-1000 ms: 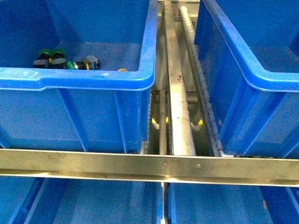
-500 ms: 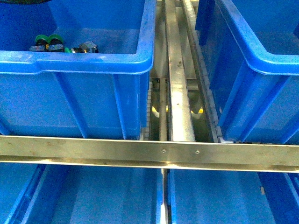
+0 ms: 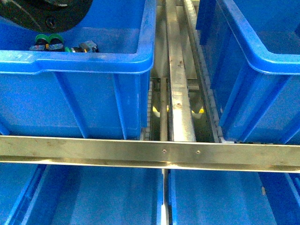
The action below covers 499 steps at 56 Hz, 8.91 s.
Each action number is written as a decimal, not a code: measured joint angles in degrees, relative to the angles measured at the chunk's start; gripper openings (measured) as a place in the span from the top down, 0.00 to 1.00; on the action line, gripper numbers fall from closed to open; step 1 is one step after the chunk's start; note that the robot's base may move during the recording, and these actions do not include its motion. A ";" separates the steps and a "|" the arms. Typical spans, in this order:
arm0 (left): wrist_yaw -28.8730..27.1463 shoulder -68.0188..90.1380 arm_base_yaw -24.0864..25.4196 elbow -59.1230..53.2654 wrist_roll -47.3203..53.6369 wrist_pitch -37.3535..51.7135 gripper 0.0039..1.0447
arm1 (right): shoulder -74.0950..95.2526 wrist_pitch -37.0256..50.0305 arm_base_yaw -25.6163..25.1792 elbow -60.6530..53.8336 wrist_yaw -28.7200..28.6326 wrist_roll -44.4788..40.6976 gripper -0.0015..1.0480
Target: Pick red and yellow buttons and place in box
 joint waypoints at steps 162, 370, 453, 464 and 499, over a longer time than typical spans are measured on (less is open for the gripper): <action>0.04 3.54 -2.43 6.40 9.09 -10.01 0.61 | 62.79 14.95 12.24 47.50 0.77 82.29 0.68; -33.94 -108.13 33.33 -69.57 73.37 -68.17 0.08 | 53.96 16.06 16.90 39.34 15.02 55.19 0.70; -33.83 -108.13 33.44 -69.57 73.40 -68.15 0.08 | 95.65 17.94 -17.25 57.22 6.88 18.62 0.57; -33.83 -108.13 33.44 -69.57 73.40 -68.15 0.08 | 92.70 16.31 -17.22 59.06 5.27 16.17 0.24; -33.83 -108.13 33.44 -69.57 73.40 -68.15 0.08 | 50.51 -2.71 -18.99 45.86 -12.72 29.90 0.07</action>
